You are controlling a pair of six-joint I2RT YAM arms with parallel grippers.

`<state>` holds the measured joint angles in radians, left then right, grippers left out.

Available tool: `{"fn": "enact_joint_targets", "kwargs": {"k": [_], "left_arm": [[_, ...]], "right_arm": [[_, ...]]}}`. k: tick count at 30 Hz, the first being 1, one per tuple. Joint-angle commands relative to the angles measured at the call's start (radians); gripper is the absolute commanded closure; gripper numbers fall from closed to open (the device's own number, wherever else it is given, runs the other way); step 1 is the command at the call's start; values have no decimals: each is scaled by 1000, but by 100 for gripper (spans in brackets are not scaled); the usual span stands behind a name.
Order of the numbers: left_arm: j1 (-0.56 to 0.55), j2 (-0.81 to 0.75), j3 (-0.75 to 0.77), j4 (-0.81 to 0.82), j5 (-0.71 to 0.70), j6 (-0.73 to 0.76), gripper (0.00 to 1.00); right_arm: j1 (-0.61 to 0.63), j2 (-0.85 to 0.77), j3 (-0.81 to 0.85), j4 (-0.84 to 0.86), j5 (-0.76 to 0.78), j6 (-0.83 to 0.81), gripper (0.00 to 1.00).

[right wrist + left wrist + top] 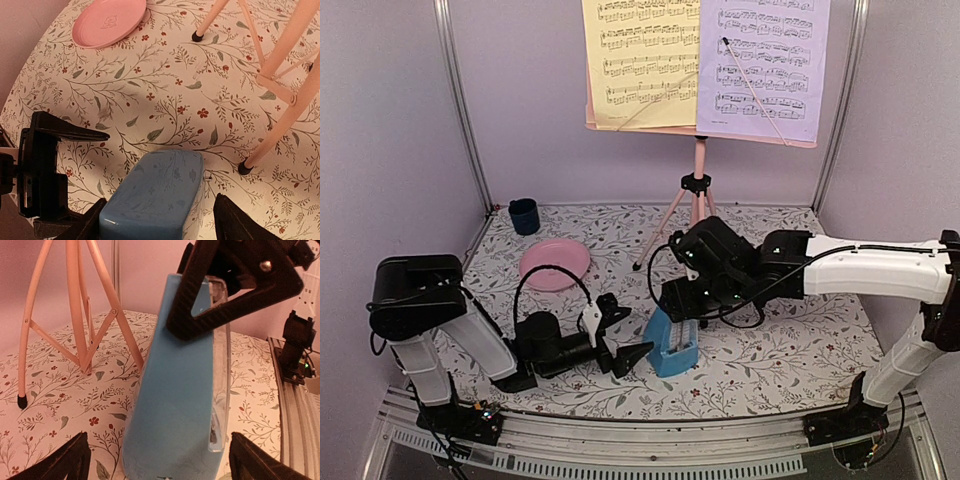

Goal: Set up the instrument practice props

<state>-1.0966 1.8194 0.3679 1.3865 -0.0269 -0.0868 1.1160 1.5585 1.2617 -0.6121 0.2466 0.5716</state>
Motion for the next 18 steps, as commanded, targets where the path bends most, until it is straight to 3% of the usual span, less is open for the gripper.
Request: {"fn": "enact_joint_targets", "kwargs": {"k": [1,7,14,18], "left_arm": [[18,-39,-23,11,-24,-34,3],[21,-82,-48,-19,-30,-64,3],[21,-166,-73,-96,-45,-115,5],[20,-229,-40,-248,-60,-164,8]], "right_arm": [[10,6,54,83,25,40,22],[10,-77,42,149,-9,8,1],[-20,-360,-199,331,-7,-61,1],[-147,-499,-351,364,-184,-89,1]]}}
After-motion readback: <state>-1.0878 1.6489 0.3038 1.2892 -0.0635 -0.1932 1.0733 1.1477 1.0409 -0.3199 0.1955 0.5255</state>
